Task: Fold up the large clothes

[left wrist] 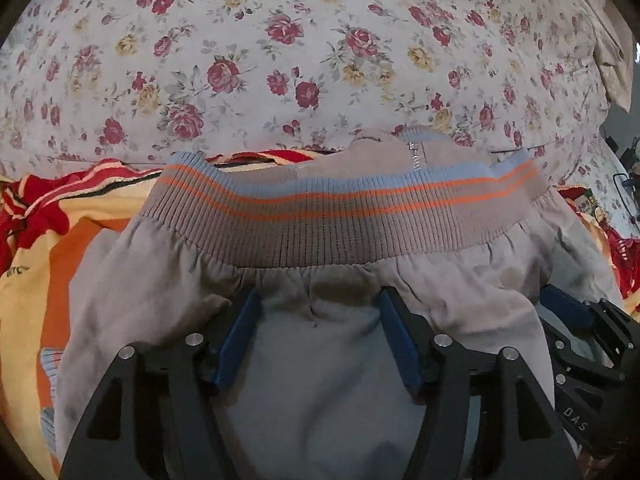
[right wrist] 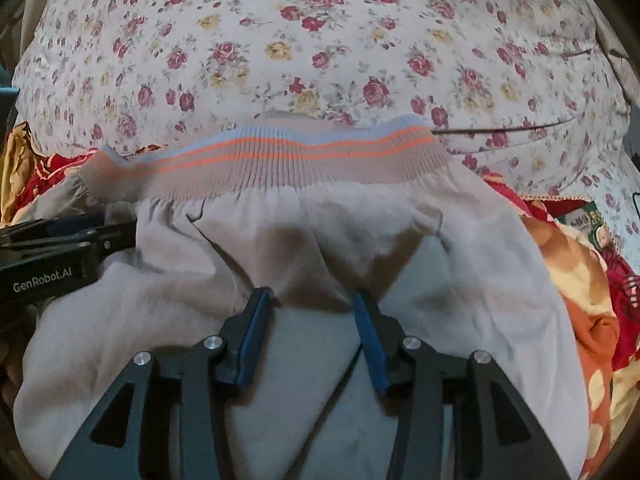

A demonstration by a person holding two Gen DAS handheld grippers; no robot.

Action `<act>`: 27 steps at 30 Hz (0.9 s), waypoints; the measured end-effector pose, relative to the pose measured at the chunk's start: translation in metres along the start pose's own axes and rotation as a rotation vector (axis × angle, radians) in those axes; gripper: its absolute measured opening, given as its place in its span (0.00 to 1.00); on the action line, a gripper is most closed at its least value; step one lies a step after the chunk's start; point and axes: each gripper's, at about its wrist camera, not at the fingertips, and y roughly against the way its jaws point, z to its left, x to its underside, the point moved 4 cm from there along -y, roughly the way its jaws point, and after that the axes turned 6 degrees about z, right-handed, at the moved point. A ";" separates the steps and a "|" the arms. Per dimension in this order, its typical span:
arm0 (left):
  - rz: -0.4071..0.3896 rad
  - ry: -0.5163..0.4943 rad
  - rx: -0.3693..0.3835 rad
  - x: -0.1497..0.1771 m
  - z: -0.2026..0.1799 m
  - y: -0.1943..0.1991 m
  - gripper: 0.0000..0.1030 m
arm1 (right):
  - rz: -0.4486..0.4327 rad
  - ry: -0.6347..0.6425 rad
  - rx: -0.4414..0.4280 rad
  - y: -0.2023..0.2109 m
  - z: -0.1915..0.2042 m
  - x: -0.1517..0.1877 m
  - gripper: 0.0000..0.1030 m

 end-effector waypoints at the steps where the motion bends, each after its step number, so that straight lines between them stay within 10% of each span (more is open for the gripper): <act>1: -0.002 0.001 0.009 0.000 0.000 0.000 0.55 | -0.002 0.000 -0.003 0.000 -0.001 -0.001 0.47; 27: 0.001 -0.037 -0.037 -0.002 -0.015 -0.008 0.59 | -0.020 0.003 0.031 -0.003 0.002 0.000 0.55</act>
